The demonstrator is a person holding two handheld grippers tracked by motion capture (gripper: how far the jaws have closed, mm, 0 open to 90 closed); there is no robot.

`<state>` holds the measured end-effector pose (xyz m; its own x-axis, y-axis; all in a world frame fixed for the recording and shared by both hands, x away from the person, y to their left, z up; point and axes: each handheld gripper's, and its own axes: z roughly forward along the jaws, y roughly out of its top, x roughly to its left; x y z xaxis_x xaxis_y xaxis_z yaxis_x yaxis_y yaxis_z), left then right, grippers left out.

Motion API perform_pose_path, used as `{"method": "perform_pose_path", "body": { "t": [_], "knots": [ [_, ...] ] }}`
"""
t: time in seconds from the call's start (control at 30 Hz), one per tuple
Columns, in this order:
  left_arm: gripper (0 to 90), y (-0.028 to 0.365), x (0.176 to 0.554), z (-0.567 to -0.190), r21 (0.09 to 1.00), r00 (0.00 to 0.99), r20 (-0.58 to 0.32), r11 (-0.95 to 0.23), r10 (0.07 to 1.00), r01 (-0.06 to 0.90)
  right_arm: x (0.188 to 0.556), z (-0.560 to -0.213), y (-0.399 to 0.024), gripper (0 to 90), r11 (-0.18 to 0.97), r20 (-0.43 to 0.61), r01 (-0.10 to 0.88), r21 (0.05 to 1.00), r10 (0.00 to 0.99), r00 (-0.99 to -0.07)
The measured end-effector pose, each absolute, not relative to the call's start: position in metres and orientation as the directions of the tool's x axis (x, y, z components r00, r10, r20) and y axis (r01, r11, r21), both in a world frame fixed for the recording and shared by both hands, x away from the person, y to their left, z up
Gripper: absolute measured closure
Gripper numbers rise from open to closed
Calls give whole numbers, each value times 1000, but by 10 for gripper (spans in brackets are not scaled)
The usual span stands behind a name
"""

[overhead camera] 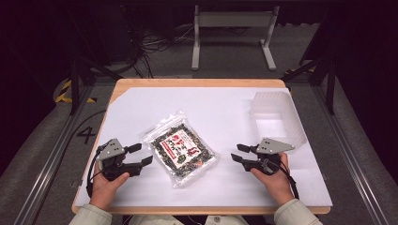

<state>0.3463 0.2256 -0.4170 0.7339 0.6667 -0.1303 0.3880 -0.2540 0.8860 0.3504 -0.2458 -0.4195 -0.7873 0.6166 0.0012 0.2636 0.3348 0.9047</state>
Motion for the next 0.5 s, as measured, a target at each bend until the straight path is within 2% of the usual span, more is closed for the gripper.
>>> {"method": "perform_pose_path", "body": {
  "t": [0.5],
  "knots": [
    [214,231,364,-394,887,713,-156,-220,684,406,351,-421,-243,514,355,2,278,892,613,-790]
  ]
}}
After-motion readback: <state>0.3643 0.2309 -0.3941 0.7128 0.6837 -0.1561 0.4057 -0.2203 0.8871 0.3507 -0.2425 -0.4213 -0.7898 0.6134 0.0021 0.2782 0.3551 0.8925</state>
